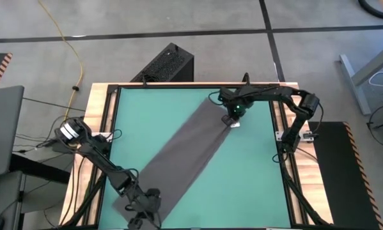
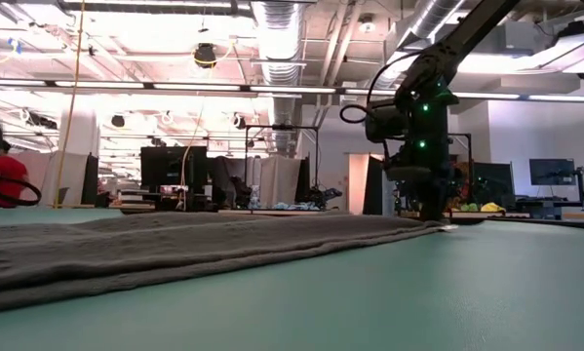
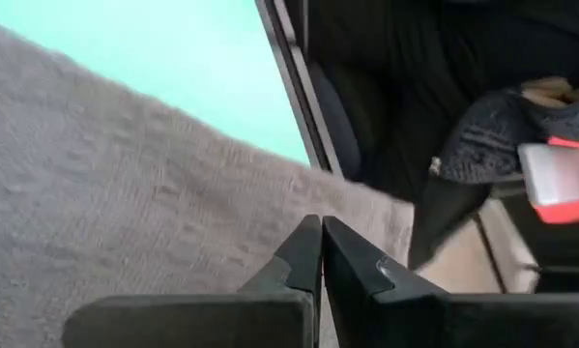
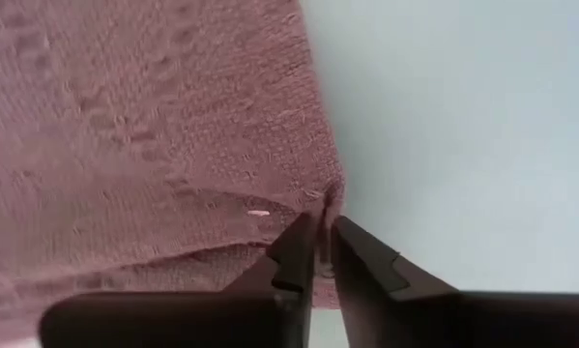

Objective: Roll towel into tight, uniform cylinder
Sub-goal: Fold the gray towel

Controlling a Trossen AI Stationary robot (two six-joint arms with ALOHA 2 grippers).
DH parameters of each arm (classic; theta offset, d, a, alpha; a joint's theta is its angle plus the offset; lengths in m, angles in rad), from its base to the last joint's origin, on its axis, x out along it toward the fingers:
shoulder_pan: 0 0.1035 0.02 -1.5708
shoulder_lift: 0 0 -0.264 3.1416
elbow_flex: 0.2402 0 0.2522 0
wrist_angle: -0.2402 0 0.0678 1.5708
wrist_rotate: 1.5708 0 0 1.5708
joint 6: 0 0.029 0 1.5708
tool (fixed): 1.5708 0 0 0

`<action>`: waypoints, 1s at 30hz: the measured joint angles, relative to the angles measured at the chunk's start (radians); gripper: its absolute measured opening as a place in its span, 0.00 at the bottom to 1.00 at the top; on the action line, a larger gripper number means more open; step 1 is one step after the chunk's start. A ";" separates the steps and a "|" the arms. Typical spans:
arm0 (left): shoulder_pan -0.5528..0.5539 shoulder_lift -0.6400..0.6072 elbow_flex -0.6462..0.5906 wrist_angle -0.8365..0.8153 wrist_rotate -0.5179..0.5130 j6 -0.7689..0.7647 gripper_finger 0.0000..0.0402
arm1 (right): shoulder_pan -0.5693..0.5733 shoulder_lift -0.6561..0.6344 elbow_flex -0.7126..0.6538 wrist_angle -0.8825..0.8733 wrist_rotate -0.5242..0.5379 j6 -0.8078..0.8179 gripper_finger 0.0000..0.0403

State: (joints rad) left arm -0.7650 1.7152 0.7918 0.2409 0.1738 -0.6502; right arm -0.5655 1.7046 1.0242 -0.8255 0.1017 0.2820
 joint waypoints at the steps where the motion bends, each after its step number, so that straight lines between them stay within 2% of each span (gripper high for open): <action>1: 0.000 -0.005 0.000 0.000 -0.031 0.012 0.00 | 0.000 -0.004 0.010 -0.027 0.002 -0.002 0.19; 5: 0.016 -0.008 0.000 -0.012 -0.164 0.057 0.00 | 0.002 -0.048 0.040 -0.058 0.004 -0.002 0.25; 8: 0.034 0.004 0.000 -0.013 -0.207 0.065 0.00 | 0.003 -0.088 0.042 -0.062 0.003 -0.002 0.28; 14: 0.052 0.026 0.001 -0.009 -0.208 0.067 0.00 | 0.014 -0.149 0.045 -0.097 0.001 0.000 0.33; 18: 0.052 0.038 0.000 -0.001 -0.209 0.066 0.00 | 0.071 -0.145 0.036 -0.049 -0.054 0.017 0.34; 24: 0.051 0.038 0.001 0.008 -0.232 0.052 0.00 | 0.183 -0.062 0.007 0.005 -0.076 0.019 0.34; 30: 0.043 0.058 0.001 0.030 -0.228 0.006 0.00 | 0.194 0.010 -0.027 0.087 -0.059 0.040 0.34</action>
State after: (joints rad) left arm -0.7219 1.7730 0.7929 0.2708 -0.0544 -0.6443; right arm -0.3713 1.7143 0.9975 -0.7387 0.0424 0.3221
